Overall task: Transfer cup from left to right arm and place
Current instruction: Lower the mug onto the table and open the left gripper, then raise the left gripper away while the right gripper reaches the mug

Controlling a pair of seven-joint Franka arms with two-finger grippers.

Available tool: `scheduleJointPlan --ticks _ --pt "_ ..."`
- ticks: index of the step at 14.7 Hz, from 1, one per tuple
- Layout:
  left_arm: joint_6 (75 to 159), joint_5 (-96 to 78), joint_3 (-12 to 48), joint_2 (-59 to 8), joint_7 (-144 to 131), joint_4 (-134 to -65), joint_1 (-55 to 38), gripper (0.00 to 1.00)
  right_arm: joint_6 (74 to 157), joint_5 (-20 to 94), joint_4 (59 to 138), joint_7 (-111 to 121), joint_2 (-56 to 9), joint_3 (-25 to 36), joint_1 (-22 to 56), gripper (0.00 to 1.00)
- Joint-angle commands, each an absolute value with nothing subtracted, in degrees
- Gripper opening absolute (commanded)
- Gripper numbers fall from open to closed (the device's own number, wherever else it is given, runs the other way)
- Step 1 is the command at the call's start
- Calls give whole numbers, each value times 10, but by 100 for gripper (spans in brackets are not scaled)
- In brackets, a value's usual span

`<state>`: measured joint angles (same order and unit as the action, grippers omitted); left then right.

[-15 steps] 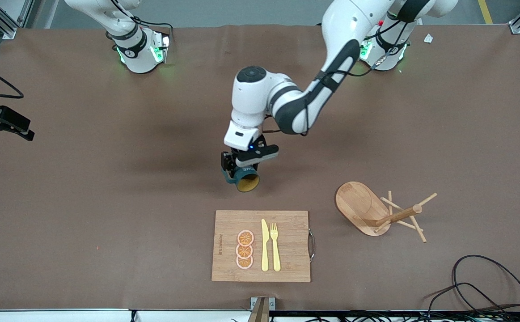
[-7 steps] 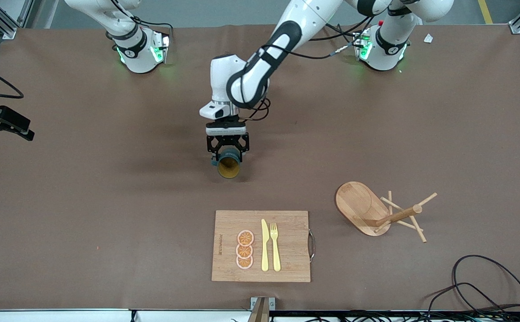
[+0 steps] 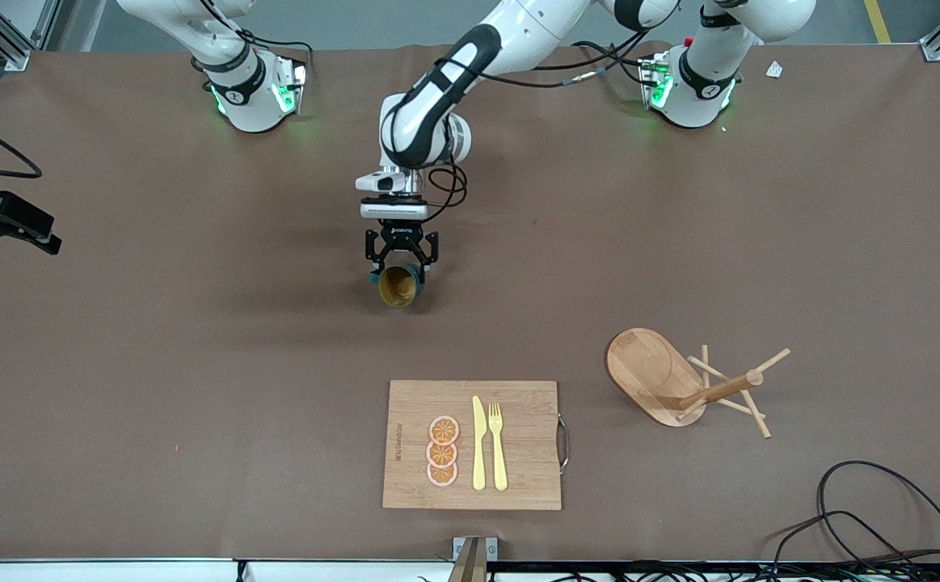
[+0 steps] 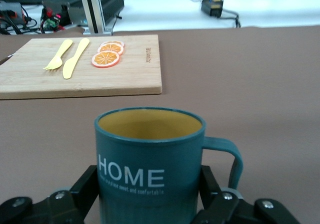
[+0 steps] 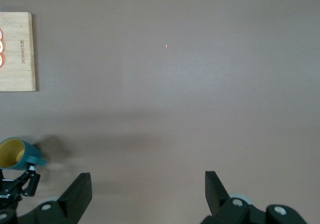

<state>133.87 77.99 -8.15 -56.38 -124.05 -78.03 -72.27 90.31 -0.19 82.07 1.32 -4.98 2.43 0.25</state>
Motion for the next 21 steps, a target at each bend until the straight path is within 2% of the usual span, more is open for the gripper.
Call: scheduleJointPlan --ticks 1,2,3,5,8,12,13,14,17,19,21 --pt "1291 862 -88 -594 -1328 -759 -748 58 897 4 824 7 -40 22 -1 100" --pt "1274 871 -88 -604 -1347 -761 -761 60 897 4 824 7 -40 23 -1 100" --pt "1254 870 -87 -610 -1354 -761 -774 77 897 4 824 7 -40 22 -1 100" --pt "1227 869 -86 -611 -1369 -769 -788 99 897 4 824 6 -40 23 -1 100" --pt "1204 850 -66 -609 -1374 -772 -803 100 905 4 824 12 -42 22 0 100" --pt "1120 752 2 -591 -1361 -773 -804 100 902 12 833 11 -53 19 14 100" --pt "1115 724 9 -580 -1358 -773 -804 100 899 13 844 4 -106 18 20 100" --pt "1113 693 14 -570 -1356 -773 -804 100 891 4 835 11 -145 21 22 100" --pt "1072 564 24 -523 -1336 -773 -804 100 848 11 836 83 -147 22 -2 100" --pt "1050 502 24 -498 -1315 -772 -802 100 860 2 836 86 -148 22 1 100" --pt "1043 442 19 -463 -1312 -773 -794 100 904 10 839 86 -154 21 9 100"
